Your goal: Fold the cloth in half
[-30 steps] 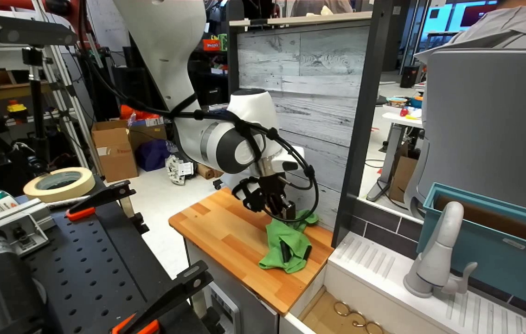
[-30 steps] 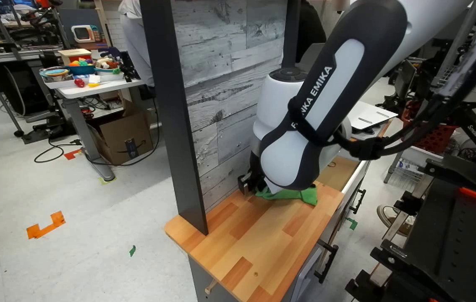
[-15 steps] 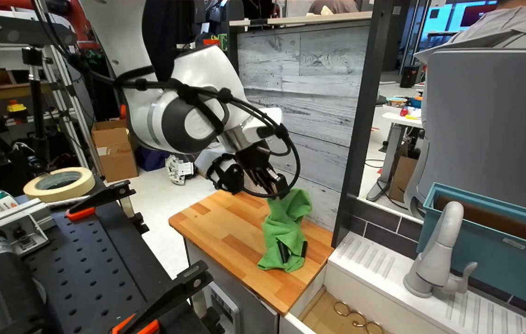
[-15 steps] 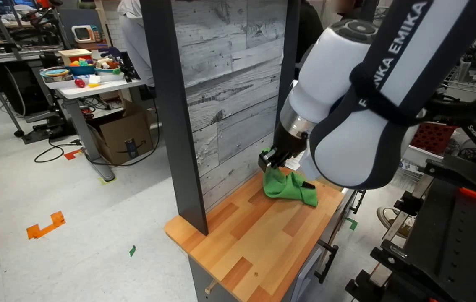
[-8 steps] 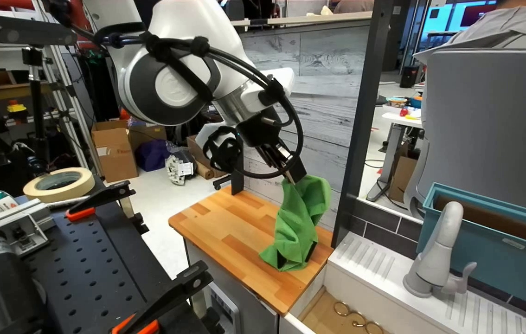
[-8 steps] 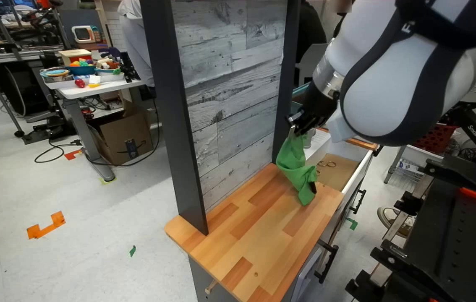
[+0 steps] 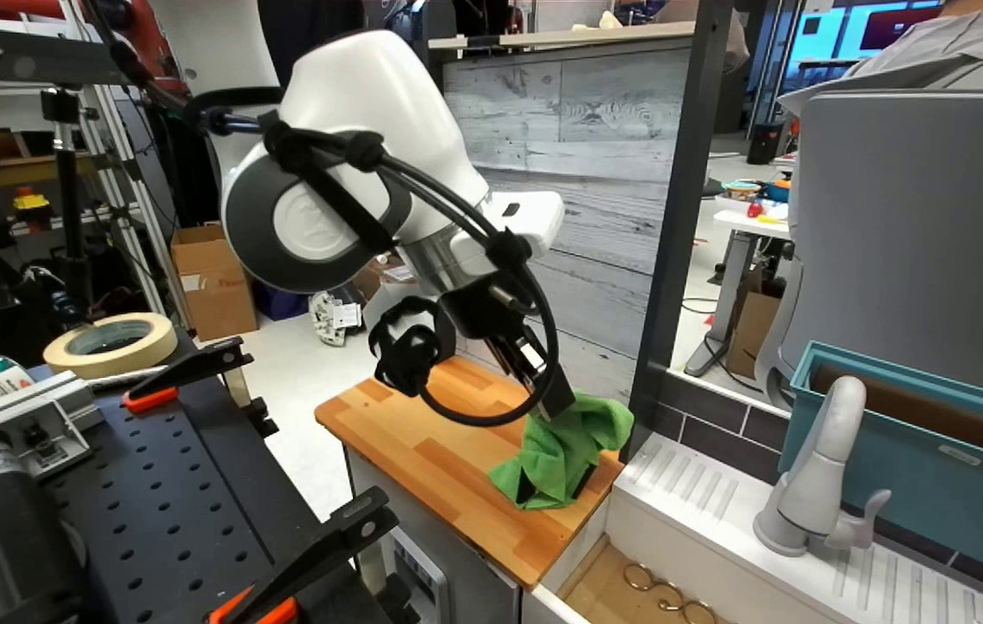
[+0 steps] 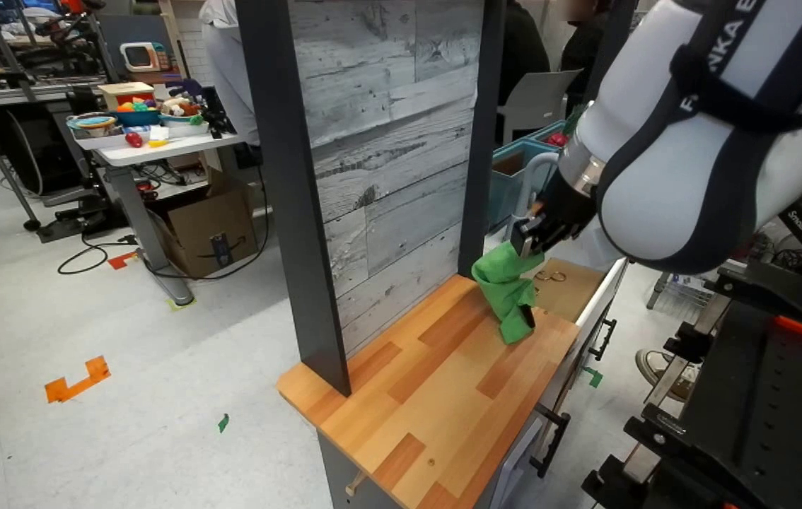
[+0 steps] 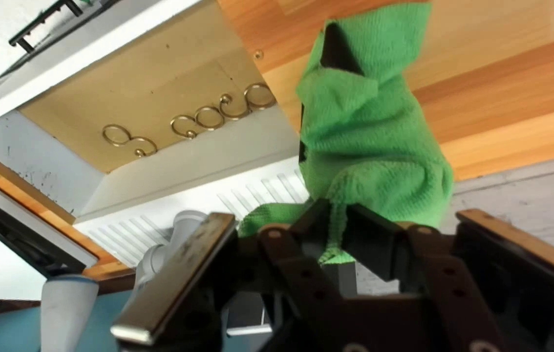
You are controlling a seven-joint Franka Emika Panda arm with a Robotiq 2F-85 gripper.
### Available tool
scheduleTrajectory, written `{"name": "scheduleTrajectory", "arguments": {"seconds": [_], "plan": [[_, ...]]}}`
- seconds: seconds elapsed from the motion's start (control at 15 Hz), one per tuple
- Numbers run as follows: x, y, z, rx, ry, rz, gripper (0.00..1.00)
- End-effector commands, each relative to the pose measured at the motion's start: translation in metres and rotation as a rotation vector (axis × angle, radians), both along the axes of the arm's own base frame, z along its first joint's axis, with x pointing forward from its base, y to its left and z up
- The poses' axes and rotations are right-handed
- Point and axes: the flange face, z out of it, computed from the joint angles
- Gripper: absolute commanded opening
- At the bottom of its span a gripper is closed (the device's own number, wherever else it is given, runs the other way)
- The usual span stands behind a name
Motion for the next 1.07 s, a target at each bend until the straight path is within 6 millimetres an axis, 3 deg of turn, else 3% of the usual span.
{"name": "scheduleTrajectory", "arguments": {"seconds": [0.0,0.4,0.67,0.73,0.8,1.0], "plan": [[-0.005,0.009,-0.035,-0.011,0.027,-0.005,0.03],[0.007,0.017,-0.087,-0.002,0.112,-0.023,0.03],[0.018,0.017,-0.108,0.002,0.154,-0.051,0.03],[0.020,0.018,-0.109,-0.002,0.153,-0.053,0.35],[0.022,0.017,-0.109,-0.004,0.152,-0.057,0.37],[0.024,0.015,-0.092,-0.012,0.136,-0.059,0.58]]}}
